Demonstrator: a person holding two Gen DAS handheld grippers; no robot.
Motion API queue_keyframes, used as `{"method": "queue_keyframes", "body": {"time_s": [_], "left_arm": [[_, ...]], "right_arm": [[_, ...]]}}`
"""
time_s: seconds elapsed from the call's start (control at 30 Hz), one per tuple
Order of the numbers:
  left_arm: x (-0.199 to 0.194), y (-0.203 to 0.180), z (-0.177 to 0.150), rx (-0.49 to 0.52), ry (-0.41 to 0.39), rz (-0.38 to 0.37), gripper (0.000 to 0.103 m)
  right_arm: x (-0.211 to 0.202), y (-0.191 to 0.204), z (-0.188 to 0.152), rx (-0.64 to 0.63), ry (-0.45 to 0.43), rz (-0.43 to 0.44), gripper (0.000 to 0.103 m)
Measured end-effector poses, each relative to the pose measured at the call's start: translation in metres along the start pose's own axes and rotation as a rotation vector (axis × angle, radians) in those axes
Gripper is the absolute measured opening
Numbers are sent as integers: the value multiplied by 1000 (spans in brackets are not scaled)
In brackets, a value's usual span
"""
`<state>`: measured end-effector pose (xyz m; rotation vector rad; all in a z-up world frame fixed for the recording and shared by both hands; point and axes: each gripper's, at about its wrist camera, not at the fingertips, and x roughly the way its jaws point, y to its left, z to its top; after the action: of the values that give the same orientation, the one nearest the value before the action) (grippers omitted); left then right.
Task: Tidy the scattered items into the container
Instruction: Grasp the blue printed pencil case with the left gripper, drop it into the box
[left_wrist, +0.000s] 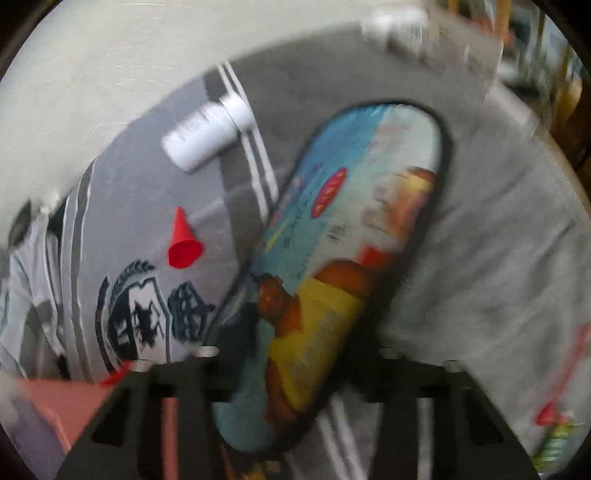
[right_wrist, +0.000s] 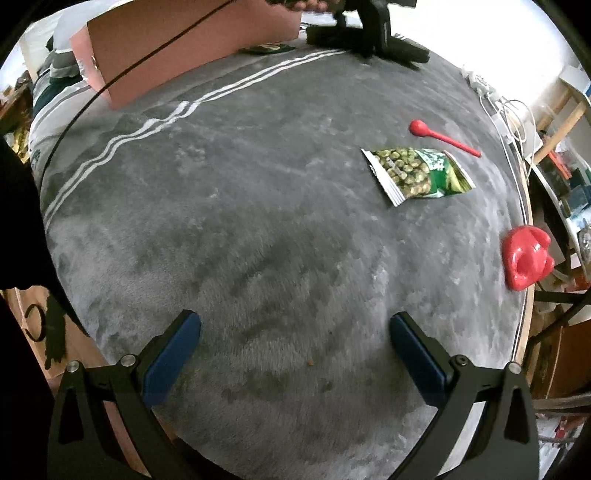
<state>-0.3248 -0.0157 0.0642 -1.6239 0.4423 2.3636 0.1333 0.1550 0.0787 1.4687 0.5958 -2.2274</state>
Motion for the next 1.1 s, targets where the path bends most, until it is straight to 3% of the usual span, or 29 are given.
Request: {"method": "queue_keyframes", "body": {"time_s": [0.07,0.13,0.37,0.47,0.53,0.63,0.7,0.77,0.8,0.83,0.87,0.93,0.97,1.0,1.1], "left_arm": [[-26,0,-12,-17,-37,-98,21],[-52,-6,-31,-18,-57,-174,17],[-123,-28,-115,-125,-17,-420,16],[-140,-27,-154,-229,-34,-640,16],[-164,-10,-174,-340,-84,-767,16],[-220,24,-194,-443,-246,-800,16],[-264,52,-208,-507,-382,-766,17],[-299,74,-219,-542,-475,-608,21],[-315,84,-223,-560,-494,-488,23],[-325,90,-224,-568,-493,-348,35],[-332,95,-223,-567,-484,-160,65],[-343,93,-224,-586,-468,292,88],[-346,89,-226,-581,-473,350,88],[-348,81,-226,-559,-491,305,88],[-344,56,-226,-542,-511,47,90]], "right_arm": [[1,1,3,-7,8,-7,103],[1,4,6,-21,9,-25,103],[-3,21,8,-110,-11,-142,103],[-2,18,9,-91,-9,-137,103],[-1,13,10,-65,-2,-119,103],[3,5,13,-31,14,-97,103],[4,4,16,-32,16,-99,103],[5,3,16,-35,14,-103,103],[4,7,14,-30,13,-103,103],[4,6,14,-23,14,-100,103],[4,5,13,-13,17,-97,103],[2,10,12,7,25,-90,103],[2,8,13,20,34,-83,103],[1,6,14,32,40,-74,103],[-7,1,17,66,26,-40,103]]}}
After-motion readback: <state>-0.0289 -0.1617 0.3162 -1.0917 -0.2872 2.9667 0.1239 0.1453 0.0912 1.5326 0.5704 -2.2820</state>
